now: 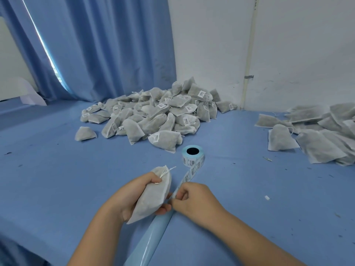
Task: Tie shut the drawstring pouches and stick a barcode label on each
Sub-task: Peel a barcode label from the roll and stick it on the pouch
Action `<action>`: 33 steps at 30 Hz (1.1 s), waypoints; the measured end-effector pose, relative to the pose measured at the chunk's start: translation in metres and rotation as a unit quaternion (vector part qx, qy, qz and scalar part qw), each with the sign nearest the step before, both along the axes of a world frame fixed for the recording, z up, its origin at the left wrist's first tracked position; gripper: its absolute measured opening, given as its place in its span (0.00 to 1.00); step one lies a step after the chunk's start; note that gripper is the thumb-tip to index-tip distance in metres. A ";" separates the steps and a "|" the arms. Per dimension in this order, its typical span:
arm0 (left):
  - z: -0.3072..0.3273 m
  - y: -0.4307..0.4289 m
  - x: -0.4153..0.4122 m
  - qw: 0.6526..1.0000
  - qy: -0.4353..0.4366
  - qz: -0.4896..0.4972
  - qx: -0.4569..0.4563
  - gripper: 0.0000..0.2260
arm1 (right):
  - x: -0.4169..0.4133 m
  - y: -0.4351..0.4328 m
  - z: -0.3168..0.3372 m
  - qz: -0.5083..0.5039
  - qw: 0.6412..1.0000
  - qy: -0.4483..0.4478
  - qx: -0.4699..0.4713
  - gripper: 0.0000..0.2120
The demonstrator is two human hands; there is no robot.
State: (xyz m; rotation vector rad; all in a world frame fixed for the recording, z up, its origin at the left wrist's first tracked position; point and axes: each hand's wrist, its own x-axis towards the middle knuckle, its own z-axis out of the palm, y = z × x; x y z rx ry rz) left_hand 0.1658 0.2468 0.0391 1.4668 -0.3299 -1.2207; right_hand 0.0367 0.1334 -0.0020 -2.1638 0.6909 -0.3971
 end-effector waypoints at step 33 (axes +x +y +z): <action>0.005 0.001 -0.007 0.984 -0.178 0.015 0.020 0.14 | -0.055 -0.039 0.017 -0.059 0.989 0.034 0.132 0.06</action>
